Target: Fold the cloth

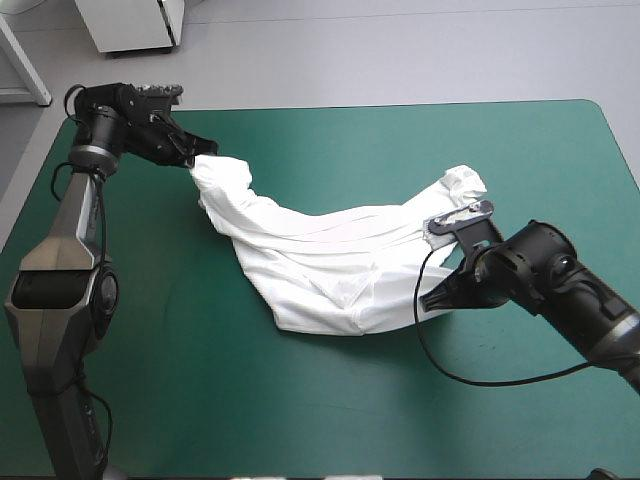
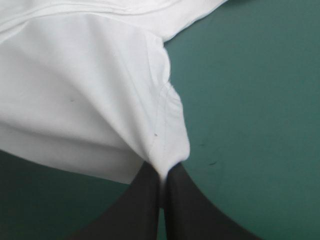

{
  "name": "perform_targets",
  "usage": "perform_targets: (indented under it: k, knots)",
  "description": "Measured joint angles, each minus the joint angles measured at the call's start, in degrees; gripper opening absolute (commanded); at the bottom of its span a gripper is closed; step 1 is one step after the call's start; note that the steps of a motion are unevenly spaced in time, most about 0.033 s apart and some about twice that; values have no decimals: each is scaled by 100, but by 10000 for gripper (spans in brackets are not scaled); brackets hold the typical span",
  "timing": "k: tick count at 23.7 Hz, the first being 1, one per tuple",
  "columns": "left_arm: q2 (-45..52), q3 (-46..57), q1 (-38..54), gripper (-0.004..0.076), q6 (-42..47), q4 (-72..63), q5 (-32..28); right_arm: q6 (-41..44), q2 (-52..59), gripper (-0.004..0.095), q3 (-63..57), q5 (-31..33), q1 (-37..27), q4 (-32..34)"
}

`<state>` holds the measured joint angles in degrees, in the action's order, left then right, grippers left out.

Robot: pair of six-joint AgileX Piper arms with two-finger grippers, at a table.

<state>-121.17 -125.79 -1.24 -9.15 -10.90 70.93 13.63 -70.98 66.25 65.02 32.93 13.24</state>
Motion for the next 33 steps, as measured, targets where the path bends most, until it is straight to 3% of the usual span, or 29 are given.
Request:
perform_targets:
  k: [9,14,19,22,27,31,33]
  knots:
    - [1440,-1269,0,-22,0,-607,132,-51,625,-17,2543,395,0,1330]
    - [2160,-1655,0,-22,4,-1146,132,-337,634,-17,3746,290,0,1544]
    - [2818,-1900,0,-22,4,-1573,132,-772,661,-17,4665,66,0,1557]
    - [3224,-2005,0,-22,4,-1803,94,-942,681,-16,5089,-380,0,1504]
    - [3833,-2079,0,-22,-14,-2162,-481,-1231,681,-16,5718,-1113,0,1199]
    - [4218,-2127,0,-22,-19,-2298,-622,-1363,629,-16,6080,-1097,0,904]
    - [4259,-2128,0,-22,-19,-2331,-349,-1363,541,-16,6088,-664,0,872]
